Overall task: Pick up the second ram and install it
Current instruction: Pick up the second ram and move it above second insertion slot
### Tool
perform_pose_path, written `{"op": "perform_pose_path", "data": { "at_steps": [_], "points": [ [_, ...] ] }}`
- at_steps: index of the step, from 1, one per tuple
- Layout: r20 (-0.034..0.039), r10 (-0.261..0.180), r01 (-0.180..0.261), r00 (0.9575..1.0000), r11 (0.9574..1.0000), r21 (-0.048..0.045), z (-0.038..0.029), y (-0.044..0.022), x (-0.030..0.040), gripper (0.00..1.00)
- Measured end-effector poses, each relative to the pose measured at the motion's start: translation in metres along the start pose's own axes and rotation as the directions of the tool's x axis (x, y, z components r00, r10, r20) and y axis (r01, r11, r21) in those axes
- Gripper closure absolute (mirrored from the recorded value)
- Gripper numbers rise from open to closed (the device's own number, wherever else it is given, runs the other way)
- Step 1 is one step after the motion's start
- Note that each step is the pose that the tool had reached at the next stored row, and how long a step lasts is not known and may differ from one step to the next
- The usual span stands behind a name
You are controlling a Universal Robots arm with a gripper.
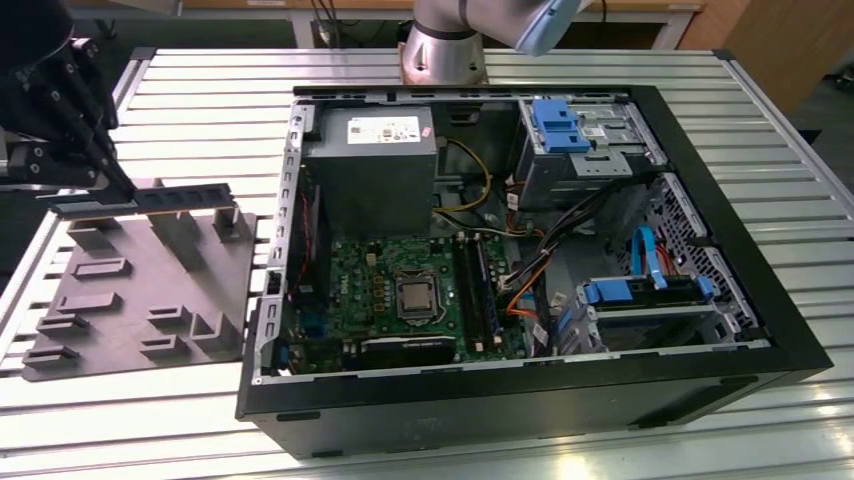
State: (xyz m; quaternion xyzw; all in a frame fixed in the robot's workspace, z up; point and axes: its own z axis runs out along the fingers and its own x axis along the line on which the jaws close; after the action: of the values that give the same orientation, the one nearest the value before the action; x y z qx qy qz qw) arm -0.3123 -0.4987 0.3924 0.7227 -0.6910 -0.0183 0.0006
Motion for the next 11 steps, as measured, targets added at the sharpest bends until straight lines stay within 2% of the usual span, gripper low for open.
{"op": "perform_pose_path", "data": {
  "at_steps": [11],
  "points": [
    [0.0, 0.0, 0.0, 1.0, 1.0, 0.0, -0.0003, -0.0121, 0.0005, 0.89]
  ]
}}
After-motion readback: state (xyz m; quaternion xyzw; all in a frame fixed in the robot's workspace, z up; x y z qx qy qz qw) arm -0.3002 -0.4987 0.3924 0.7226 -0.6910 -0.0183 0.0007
